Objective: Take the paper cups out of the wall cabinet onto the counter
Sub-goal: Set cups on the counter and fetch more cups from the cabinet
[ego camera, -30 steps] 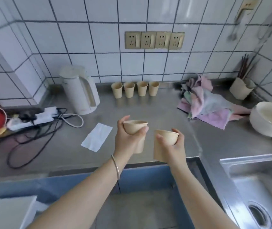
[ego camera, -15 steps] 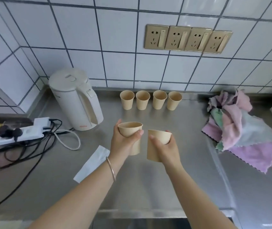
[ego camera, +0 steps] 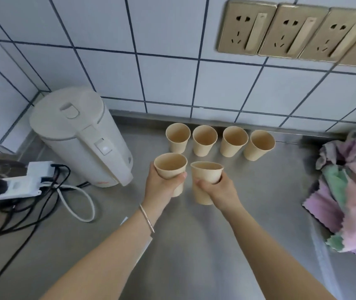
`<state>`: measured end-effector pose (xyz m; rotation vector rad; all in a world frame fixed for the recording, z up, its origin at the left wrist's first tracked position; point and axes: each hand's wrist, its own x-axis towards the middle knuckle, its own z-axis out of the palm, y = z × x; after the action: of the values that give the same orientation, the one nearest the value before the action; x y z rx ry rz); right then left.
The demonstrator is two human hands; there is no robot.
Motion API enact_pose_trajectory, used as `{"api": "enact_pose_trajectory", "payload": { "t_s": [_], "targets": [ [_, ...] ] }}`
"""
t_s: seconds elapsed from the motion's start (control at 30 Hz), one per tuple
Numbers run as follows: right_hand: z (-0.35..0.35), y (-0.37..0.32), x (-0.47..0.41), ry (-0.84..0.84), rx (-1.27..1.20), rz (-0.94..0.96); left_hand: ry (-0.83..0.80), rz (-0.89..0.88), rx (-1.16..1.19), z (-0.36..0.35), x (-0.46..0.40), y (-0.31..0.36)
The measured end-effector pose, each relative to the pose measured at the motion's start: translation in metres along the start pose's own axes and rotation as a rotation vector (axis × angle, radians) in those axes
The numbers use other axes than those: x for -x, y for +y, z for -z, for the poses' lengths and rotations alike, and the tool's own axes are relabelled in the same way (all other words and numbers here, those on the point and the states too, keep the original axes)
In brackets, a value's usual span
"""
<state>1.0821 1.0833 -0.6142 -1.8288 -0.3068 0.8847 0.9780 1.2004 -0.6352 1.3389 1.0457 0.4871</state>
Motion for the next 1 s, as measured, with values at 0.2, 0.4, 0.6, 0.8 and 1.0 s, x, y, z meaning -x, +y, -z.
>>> {"api": "enact_pose_trajectory", "payload": {
  "t_s": [0.2, 0.4, 0.6, 0.8, 1.0],
  "targets": [
    [-0.018, 0.021, -0.035, 0.137, -0.032, 0.08, -0.005, -0.055, -0.058, -0.005, -0.034, -0.011],
    [-0.022, 0.027, -0.055, 0.238, 0.065, 0.149, 0.027, -0.184, -0.138, -0.011, -0.051, -0.03],
    [-0.027, 0.036, -0.064, 0.242, 0.113, 0.18, 0.047, -0.236, -0.135, -0.013, -0.058, -0.046],
    [-0.026, 0.04, -0.064, 0.244, 0.125, 0.215, 0.091, -0.217, -0.11, -0.019, -0.059, -0.052],
    [-0.021, 0.053, -0.049, 0.258, 0.164, 0.135, 0.072, -0.195, -0.133, -0.016, -0.044, -0.059]
  ]
}}
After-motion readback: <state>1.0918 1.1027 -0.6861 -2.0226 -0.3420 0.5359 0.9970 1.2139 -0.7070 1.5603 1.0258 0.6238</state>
